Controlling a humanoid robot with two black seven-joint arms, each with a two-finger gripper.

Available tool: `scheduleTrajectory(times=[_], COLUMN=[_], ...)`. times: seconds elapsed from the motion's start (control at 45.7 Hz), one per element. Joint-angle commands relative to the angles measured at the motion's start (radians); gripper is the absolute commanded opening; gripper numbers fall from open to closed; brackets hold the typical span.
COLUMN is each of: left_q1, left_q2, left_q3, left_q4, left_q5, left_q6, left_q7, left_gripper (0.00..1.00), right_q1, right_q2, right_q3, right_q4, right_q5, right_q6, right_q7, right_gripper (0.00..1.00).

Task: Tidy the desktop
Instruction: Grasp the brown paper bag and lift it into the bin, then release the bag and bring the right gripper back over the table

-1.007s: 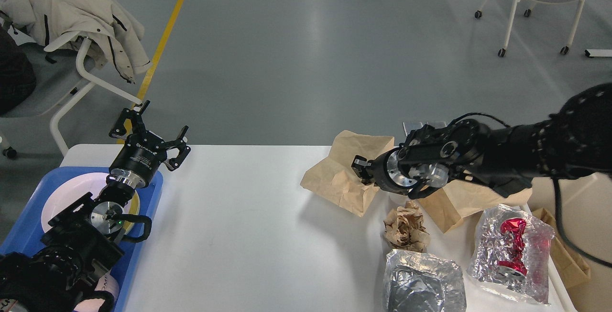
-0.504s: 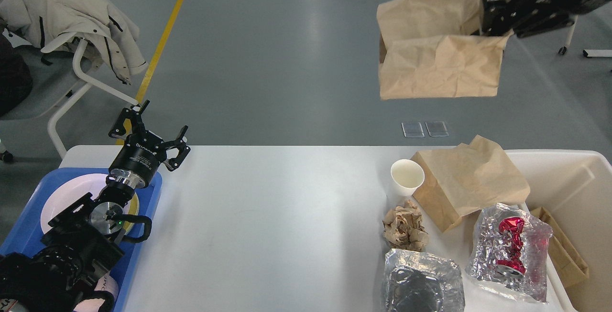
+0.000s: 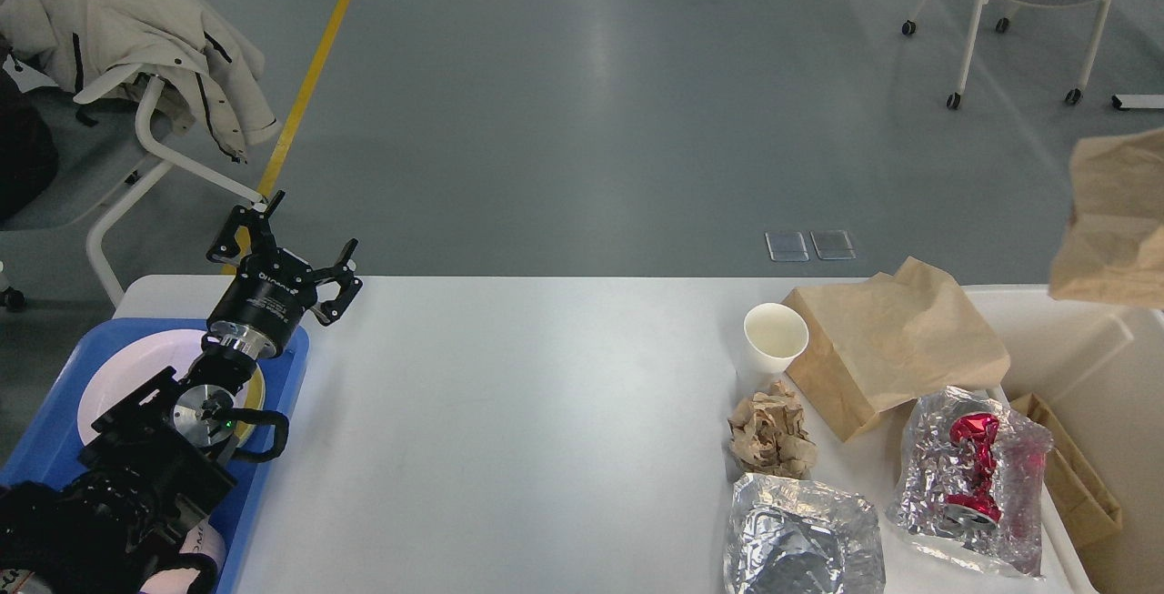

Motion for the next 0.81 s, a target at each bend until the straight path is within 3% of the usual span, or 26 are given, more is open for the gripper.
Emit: scheduleTrajectory(times=[0.0,0.219,0.416,0.438,0.46,0.482,0.504,0.788], left_q1=[0.0,-0.001,-0.001,-0.001,-0.001,-0.001,-0.001,-0.001], left_q2=[0.0,0.0,0.0,0.0,0.0,0.0,0.0,0.0], left_q3=[0.0,0.0,0.0,0.0,0.0,0.0,0.0,0.0], left_q4=[0.0,0.0,0.0,0.0,0.0,0.0,0.0,0.0], left_q5=[0.001,0.001,0.001,-0.001,0.001,0.001,0.001,-0.001], left_q6=[0.0,0.0,0.0,0.0,0.0,0.0,0.0,0.0], left_q7=[0.0,0.0,0.0,0.0,0.0,0.0,0.0,0.0], left_gripper=[1.0,1.0,1.0,1.0,1.0,1.0,1.0,1.0], right_q1=[-0.325,-0.7,-0.766,-0.766,-0.766,-0.766,-0.765,-0.657], right_q2=[0.07,0.267,0.282,0.281,0.279,0.278,0.279,0.271], right_q3=[0.017,0.031,0.031,0.031,0.033,0.033,0.034,0.085], right_q4=[-0.151,-0.352,-0.386,-0.386,-0.386,-0.386,-0.384,-0.334], right_q5=[0.102,0.35,0.333,0.333,0.334,0.336,0.339,0.348], right_q6=[-0.248,-0.443,-0.457,-0.457,-0.457,-0.458,-0.46,-0.454], right_q7=[0.018,0.013,0.015,0.015,0.015,0.015,0.013,0.018], right_gripper=[0.0,0.0,0.02,0.16,0.42,0.81,1.0,1.0])
